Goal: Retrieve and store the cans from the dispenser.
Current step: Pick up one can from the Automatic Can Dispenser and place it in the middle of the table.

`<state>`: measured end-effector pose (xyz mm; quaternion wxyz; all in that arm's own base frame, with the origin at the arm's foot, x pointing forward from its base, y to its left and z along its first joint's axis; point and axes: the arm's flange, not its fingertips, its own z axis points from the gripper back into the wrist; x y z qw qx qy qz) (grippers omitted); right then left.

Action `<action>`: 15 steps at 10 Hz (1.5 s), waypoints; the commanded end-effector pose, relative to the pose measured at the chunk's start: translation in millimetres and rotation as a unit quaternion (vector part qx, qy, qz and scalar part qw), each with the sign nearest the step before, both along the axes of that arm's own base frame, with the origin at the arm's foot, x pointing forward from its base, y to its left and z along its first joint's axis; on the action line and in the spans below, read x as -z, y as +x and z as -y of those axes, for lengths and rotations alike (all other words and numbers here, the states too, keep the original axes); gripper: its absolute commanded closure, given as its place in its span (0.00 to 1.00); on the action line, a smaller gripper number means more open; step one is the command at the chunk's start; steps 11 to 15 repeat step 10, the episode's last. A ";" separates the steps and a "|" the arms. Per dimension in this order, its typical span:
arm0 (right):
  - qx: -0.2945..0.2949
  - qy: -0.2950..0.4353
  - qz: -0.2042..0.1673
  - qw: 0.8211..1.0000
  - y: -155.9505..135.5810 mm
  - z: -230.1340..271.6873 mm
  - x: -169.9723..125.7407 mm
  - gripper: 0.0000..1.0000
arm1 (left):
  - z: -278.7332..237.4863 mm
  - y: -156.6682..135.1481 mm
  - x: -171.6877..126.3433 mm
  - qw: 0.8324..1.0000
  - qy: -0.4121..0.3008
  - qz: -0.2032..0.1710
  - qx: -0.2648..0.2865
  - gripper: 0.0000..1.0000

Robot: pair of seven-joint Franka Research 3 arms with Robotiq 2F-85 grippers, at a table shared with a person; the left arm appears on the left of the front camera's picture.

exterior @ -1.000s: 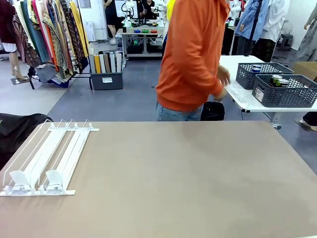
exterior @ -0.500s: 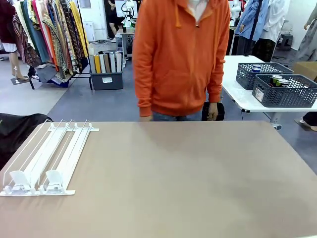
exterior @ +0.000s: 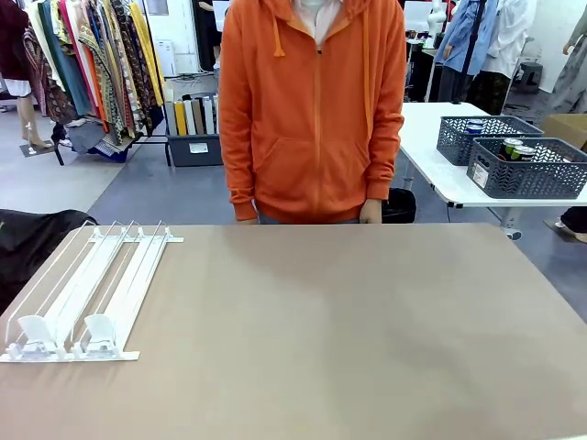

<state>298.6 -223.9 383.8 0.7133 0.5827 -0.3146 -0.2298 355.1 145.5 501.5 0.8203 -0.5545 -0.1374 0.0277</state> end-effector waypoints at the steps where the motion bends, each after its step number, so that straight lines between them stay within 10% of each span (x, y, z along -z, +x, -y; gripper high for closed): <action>1: -0.002 0.001 0.002 1.000 -0.2 1.1 -3.2 0.00 | -2.6 -2.9 -0.4 1.000 0.002 0.002 0.008 0.00; 15: -0.002 0.001 0.002 1.000 -0.2 1.1 -3.2 0.00 | -2.6 -2.9 -0.4 1.000 0.002 0.002 0.008 0.00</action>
